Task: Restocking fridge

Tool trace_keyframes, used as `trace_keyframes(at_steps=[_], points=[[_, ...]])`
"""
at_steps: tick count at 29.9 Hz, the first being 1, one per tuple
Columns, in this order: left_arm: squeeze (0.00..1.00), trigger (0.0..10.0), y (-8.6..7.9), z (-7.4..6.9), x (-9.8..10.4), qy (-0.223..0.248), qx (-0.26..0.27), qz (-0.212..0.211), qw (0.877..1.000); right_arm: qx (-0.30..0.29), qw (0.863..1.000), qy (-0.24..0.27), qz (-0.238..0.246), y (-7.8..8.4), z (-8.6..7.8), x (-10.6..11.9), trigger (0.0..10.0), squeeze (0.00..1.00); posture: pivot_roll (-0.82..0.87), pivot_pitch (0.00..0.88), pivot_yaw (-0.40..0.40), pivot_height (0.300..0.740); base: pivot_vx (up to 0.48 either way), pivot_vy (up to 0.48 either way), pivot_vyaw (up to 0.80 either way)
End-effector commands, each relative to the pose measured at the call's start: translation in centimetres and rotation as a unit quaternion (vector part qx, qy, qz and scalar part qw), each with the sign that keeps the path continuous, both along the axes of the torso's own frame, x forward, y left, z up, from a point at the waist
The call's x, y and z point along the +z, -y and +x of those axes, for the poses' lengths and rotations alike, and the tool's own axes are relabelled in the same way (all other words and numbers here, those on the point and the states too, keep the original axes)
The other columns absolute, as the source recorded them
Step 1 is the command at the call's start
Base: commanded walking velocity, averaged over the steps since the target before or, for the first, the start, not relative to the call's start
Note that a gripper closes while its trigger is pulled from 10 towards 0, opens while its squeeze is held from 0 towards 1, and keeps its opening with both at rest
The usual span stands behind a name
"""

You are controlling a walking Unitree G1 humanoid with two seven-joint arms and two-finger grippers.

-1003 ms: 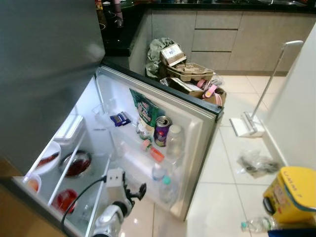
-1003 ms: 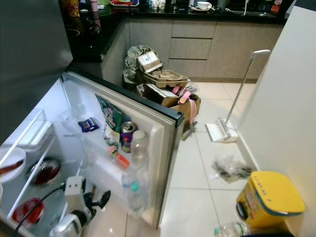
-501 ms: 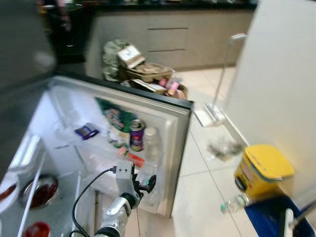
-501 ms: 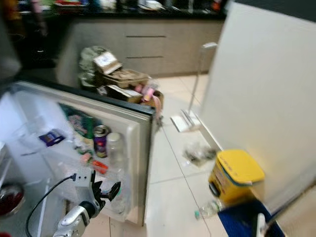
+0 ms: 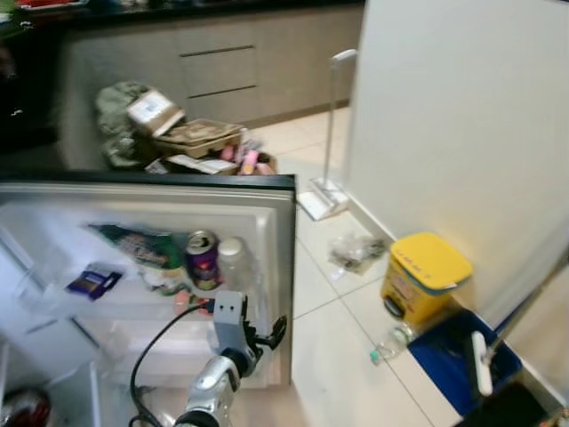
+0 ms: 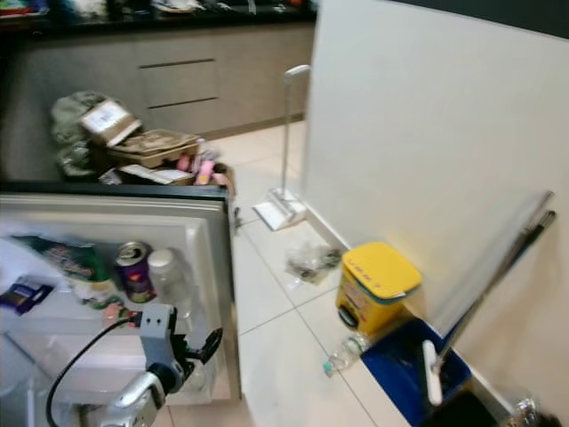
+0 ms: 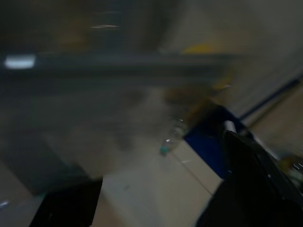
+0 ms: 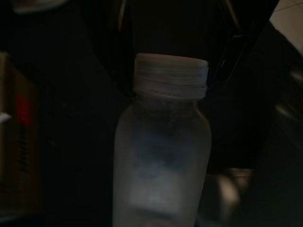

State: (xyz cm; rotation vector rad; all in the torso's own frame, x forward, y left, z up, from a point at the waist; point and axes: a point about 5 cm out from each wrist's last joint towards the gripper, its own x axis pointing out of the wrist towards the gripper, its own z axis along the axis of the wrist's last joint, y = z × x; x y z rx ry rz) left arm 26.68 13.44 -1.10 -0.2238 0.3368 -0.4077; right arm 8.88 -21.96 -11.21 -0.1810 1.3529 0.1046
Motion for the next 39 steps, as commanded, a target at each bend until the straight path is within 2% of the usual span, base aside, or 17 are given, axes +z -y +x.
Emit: trace_keyframes(at_steps=[1,6,18,23,29,31,35,38,39], points=[[0.0,10.0,0.1,-0.8,-0.7,-0.019,-0.002,0.0,1.0,-0.003,1.0,0.009,0.001,-0.1,0.4,0.1,10.0,0.0,-0.03,0.0,-0.024,0.74,0.0,0.0,-0.79],[0.0,10.0,0.3,-0.8,-0.8,-0.019,-0.008,0.002,1.0,-0.004,1.0,0.01,0.0,-0.1,0.4,0.1,10.0,0.0,-0.03,0.0,-0.026,0.74,0.0,0.0,-0.79],[0.0,10.0,0.5,-1.8,-1.4,-0.028,-0.034,0.006,0.999,-0.008,1.0,0.016,0.005,-0.1,0.6,0.1,10.0,0.0,-0.03,0.0,-0.028,0.74,0.0,0.0,0.0],[0.0,10.0,0.2,-2.6,-2.0,-0.041,-0.053,0.028,0.997,-0.005,1.0,0.016,0.008,-0.2,0.7,0.1,10.0,0.0,-0.03,0.0,-0.03,0.74,0.0,0.0,0.0],[0.0,10.0,-1.1,-4.1,-3.4,-0.085,-0.043,0.064,0.993,0.001,1.0,0.02,0.012,-0.3,0.9,0.2,10.0,0.0,-0.02,0.0,-0.031,0.74,0.0,0.0,0.0],[0.0,10.0,-1.8,-5.1,-4.3,-0.115,-0.032,0.085,0.989,0.011,1.0,0.021,0.018,-0.4,1.0,0.2,10.0,0.0,-0.02,0.0,-0.031,0.74,0.0,0.0,0.0],[0.0,10.0,-2.6,-6.8,-5.5,-0.153,-0.032,0.119,0.98,0.021,0.999,0.016,0.019,-0.5,0.9,0.2,10.0,0.0,-0.02,0.0,-0.031,0.74,0.0,0.0,0.79],[0.0,10.0,-2.8,-7.5,-5.9,-0.17,-0.03,0.124,0.977,0.02,0.999,0.016,0.021,-0.6,0.9,0.2,10.0,0.0,-0.02,0.0,-0.033,0.74,0.0,0.0,0.79],[0.0,10.0,-3.0,-8.2,-6.4,-0.189,-0.027,0.132,0.973,0.02,0.999,0.016,0.023,-0.7,0.9,0.1,10.0,0.0,-0.01,0.0,-0.036,0.74,0.0,0.0,0.79]])
